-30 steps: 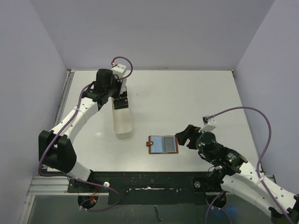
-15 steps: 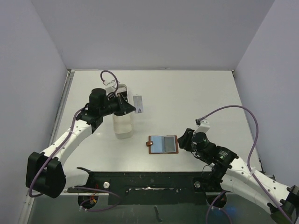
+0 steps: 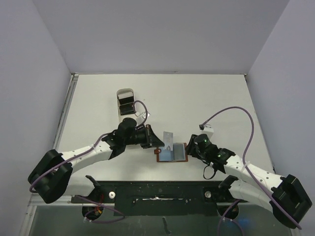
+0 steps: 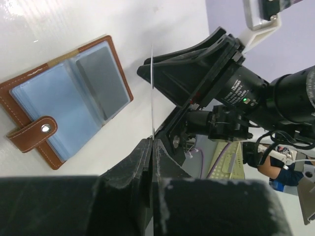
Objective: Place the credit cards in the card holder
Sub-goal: Pick up the credit card from the storage box, then insert the credit card into the card holder.
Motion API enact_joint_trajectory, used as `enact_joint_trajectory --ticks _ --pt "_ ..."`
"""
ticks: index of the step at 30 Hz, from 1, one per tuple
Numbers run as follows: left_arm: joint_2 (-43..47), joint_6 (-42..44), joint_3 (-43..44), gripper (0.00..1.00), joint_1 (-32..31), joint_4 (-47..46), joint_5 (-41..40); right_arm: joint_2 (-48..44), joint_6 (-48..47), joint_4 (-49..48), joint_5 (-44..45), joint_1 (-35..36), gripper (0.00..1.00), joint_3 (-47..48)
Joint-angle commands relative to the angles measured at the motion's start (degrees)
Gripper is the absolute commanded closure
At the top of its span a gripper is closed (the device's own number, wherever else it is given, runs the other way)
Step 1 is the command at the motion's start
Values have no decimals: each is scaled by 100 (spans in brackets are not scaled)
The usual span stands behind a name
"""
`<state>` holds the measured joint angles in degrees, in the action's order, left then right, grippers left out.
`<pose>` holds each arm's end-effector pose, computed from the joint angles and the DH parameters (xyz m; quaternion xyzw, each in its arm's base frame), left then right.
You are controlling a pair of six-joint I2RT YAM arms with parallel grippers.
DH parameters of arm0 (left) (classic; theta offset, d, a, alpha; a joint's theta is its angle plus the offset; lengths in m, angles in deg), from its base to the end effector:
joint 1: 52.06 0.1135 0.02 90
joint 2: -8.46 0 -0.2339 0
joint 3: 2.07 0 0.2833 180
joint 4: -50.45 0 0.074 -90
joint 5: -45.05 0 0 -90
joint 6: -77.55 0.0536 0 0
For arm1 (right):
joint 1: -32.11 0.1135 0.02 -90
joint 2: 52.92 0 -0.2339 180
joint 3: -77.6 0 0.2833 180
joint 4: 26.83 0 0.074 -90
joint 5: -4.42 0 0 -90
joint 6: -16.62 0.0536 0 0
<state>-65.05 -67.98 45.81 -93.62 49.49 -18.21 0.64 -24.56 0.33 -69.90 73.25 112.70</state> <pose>0.2233 -0.2302 0.1644 0.0243 0.8281 -0.5224 0.2017 0.1885 0.1454 0.1222 0.1128 0.9118 0.1751 0.3539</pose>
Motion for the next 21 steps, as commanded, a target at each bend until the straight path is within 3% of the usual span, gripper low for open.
enact_joint_trajectory --ticks 1,12,21 --pt "-259 -231 -37 100 -134 -749 -334 200 -184 -715 -302 -191 64 -95" --pt "-1025 -444 -221 100 -541 -1276 -583 589 -229 -1163 -620 -316 62 -291" --pt "-1292 -288 -175 100 -633 -898 -769 860 -119 -1184 -593 -268 69 -382"
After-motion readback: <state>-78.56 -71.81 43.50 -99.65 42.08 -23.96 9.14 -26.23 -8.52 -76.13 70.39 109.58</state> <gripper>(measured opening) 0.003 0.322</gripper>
